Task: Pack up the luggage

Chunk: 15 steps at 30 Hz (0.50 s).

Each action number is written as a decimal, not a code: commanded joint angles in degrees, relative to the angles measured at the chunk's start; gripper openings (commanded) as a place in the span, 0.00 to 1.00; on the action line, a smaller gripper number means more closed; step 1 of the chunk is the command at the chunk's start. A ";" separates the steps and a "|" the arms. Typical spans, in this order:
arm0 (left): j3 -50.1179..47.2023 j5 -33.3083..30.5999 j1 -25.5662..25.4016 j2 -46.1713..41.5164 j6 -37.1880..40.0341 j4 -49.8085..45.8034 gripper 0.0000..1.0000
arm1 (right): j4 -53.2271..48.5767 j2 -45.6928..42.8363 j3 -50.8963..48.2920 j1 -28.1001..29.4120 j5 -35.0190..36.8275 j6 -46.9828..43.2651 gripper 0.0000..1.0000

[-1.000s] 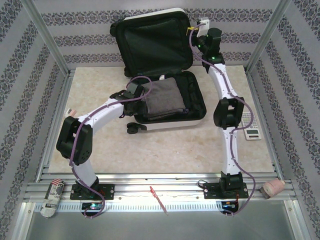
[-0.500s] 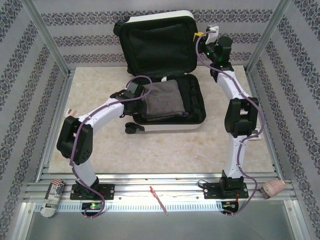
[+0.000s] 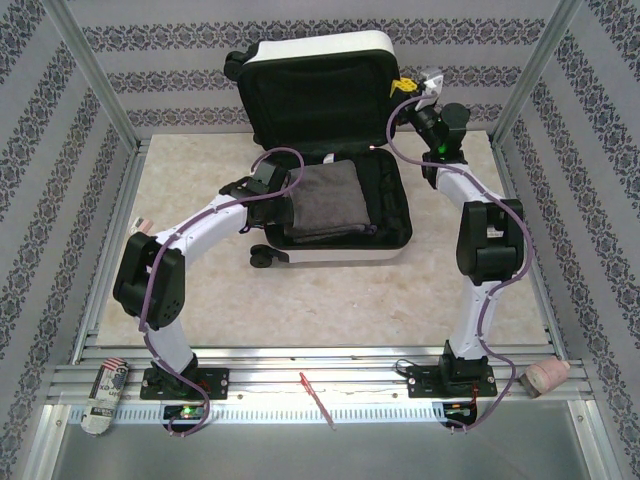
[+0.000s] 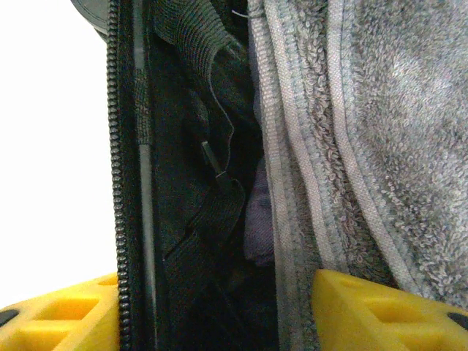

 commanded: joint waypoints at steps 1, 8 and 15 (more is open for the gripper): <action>1.05 -1.08 0.34 -3.34 0.26 2.19 0.60 | 6.54 -4.17 -3.06 -0.75 -2.76 2.38 0.00; -1.08 -3.10 2.09 -11.27 3.00 3.19 0.61 | 15.15 -5.39 -9.60 -2.14 -0.71 5.50 0.00; -2.72 -5.23 3.74 -20.82 6.23 3.67 0.63 | 18.13 -5.63 -11.71 -3.77 -0.86 9.26 0.00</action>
